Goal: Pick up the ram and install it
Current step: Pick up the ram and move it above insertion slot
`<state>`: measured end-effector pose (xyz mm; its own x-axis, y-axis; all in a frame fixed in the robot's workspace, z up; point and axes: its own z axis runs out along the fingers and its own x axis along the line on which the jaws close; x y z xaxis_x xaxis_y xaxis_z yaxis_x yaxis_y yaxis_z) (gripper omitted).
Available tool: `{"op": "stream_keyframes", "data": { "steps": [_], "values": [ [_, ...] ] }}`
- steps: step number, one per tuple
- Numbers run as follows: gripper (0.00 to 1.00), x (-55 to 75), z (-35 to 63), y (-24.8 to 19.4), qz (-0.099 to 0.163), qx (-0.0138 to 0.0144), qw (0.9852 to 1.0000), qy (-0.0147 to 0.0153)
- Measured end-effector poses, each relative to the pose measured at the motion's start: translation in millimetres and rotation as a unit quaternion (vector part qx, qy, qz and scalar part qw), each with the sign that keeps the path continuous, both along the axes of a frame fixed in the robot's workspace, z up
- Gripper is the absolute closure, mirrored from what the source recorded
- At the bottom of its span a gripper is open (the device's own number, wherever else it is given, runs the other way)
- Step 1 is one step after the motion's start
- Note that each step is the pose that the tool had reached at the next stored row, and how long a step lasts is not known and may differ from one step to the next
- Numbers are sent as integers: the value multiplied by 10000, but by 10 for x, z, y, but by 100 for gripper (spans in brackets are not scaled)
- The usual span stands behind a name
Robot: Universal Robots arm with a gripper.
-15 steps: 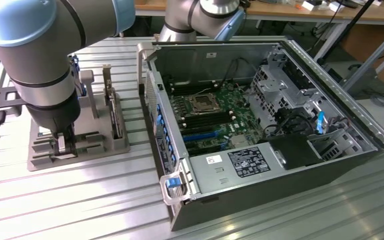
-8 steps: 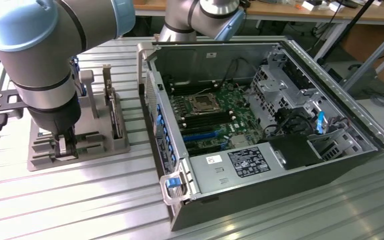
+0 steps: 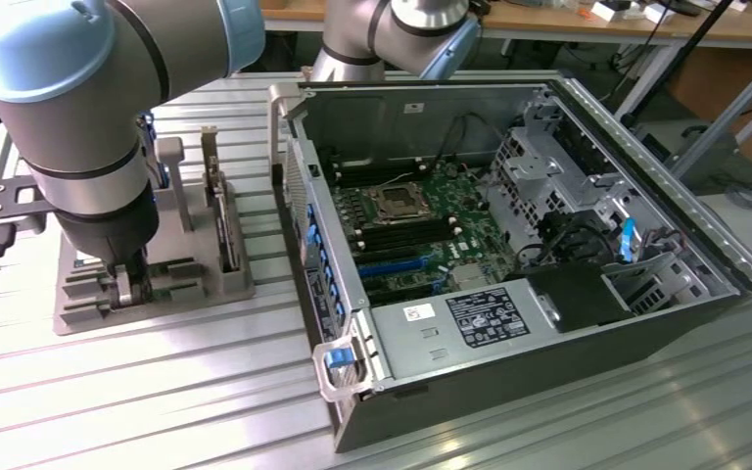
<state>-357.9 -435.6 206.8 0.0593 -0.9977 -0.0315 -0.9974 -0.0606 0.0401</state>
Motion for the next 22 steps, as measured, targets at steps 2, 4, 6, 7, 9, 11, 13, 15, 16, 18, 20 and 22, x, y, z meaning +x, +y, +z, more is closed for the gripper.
{"op": "stream_keyframes", "data": {
  "steps": [2,4,6,7,9,11,13,15,16,18,20,22],
  "values": [
    [88,0,0,0,0,0,10000,0],
    [88,0,0,0,0,0,10000,0],
    [88,0,0,0,0,0,10000,0],
    [88,0,0,0,0,0,10000,0],
    [88,0,16,0,0,0,10000,0],
    [88,0,43,0,0,-1,10000,0],
    [88,0,58,0,0,0,10000,0],
    [88,0,95,0,0,0,10000,0],
    [88,0,106,0,0,0,10000,0],
    [88,0,127,0,0,0,10000,0],
    [88,0,145,0,0,0,10000,-1],
    [88,0,161,0,0,0,10000,0]
  ]
}}
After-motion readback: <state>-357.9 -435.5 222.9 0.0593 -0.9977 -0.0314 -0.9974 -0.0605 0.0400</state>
